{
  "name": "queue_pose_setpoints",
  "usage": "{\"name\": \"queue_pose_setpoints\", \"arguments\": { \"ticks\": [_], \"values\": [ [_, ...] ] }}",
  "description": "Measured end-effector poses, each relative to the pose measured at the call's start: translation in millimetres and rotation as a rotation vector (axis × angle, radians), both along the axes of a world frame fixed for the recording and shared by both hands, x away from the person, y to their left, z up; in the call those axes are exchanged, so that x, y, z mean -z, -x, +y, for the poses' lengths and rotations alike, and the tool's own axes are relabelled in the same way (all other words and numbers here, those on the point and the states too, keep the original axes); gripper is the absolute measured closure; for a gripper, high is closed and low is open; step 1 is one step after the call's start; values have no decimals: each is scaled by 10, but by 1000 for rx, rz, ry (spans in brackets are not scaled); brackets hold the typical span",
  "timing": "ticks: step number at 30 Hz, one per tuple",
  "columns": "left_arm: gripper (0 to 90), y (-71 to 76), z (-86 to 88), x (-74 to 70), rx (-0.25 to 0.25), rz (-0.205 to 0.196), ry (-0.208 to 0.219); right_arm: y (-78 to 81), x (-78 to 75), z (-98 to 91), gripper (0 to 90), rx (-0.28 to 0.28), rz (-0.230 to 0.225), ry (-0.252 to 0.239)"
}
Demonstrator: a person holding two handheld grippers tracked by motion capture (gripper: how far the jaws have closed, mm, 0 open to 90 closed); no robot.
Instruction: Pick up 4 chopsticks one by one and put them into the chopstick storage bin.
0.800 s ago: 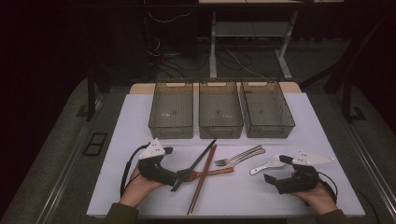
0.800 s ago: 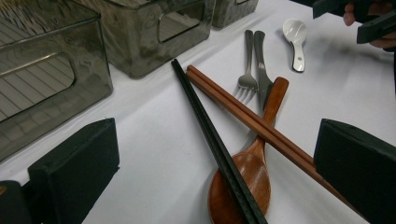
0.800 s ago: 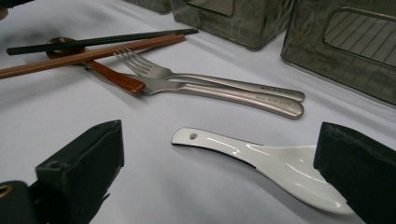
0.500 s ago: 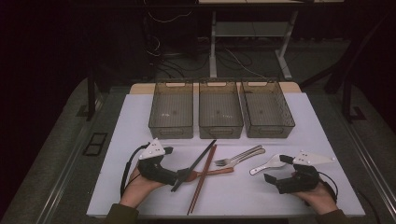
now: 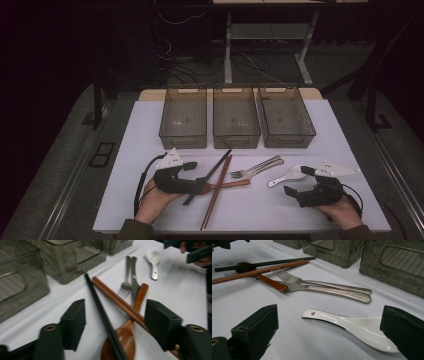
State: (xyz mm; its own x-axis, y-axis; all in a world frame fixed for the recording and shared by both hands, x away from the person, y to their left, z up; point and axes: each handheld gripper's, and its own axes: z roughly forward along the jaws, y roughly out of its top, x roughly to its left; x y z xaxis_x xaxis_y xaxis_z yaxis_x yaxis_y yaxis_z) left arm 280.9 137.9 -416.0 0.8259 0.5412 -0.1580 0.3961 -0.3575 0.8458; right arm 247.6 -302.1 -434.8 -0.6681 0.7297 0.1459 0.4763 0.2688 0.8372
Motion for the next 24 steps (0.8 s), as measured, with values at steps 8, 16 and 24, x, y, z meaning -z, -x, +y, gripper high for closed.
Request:
{"name": "queue_pose_setpoints", "arguments": {
  "ticks": [8, 16, 24],
  "values": [
    [610, 23, -165, 15, 78, 40, -13, -11, 10, 21, 14, -9, 1, 9],
    [841, 88, -357, 9, 150, 60, -50, -10, 16, 24, 14, -7, 2, 10],
    [888, 135, -529, 42, 201, 78, -89, -13, 20, 25, 14, -6, 2, 13]
  ]
}}
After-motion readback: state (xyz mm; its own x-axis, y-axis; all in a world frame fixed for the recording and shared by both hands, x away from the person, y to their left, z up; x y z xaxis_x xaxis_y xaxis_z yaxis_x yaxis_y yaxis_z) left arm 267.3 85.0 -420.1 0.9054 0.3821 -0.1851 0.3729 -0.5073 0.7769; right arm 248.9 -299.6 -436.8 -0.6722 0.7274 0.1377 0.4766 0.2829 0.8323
